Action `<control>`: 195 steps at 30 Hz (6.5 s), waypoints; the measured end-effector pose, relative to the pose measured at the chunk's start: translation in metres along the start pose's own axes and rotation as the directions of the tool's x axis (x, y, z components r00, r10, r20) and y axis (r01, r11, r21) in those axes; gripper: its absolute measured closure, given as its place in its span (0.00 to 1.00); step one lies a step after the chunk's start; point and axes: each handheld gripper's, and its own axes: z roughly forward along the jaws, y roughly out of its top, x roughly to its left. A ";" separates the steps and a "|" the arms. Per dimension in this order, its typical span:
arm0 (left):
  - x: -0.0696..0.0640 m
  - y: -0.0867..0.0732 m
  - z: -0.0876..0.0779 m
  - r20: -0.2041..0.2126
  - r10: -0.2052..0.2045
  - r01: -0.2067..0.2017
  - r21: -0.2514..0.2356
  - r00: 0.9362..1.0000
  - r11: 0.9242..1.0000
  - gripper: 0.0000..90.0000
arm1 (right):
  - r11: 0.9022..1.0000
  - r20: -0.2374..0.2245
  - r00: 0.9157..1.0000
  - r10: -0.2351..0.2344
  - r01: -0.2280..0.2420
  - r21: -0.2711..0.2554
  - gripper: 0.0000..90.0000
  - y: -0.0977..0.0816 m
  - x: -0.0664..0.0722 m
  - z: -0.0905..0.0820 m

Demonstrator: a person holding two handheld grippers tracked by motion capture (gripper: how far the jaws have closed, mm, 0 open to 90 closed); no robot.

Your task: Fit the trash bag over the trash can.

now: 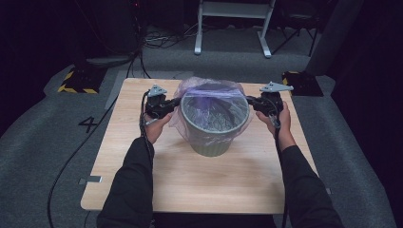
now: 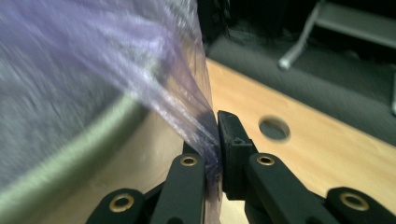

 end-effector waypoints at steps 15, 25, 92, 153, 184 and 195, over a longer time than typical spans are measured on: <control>-0.005 0.012 0.020 -0.063 0.045 -0.041 0.067 0.997 0.997 0.99 | 1.000 0.067 0.998 -0.008 0.007 0.006 0.97 0.013 -0.002 0.006; -0.011 0.014 0.038 -0.023 0.027 -0.024 0.139 0.999 0.990 0.99 | 0.989 -0.047 0.994 0.100 -0.095 0.109 0.97 0.002 -0.008 0.020; -0.072 -0.038 -0.069 0.114 0.326 -0.337 0.097 0.938 0.936 0.21 | 0.980 -0.088 0.976 -0.197 0.199 0.013 0.30 -0.038 0.008 -0.057; -0.057 -0.105 -0.021 0.136 0.379 -0.403 0.312 0.915 0.860 1.00 | 0.911 -0.280 0.956 -0.083 0.186 0.368 0.96 -0.113 0.039 0.012; -0.061 -0.116 -0.088 0.088 0.249 -0.261 0.167 0.964 0.951 0.17 | 0.981 -0.228 0.971 -0.068 0.107 0.161 0.26 -0.113 0.021 -0.041; -0.060 -0.137 -0.080 0.090 0.246 -0.262 0.279 0.965 0.924 0.18 | 0.992 -0.219 0.968 -0.120 0.126 0.010 0.19 -0.101 0.032 -0.068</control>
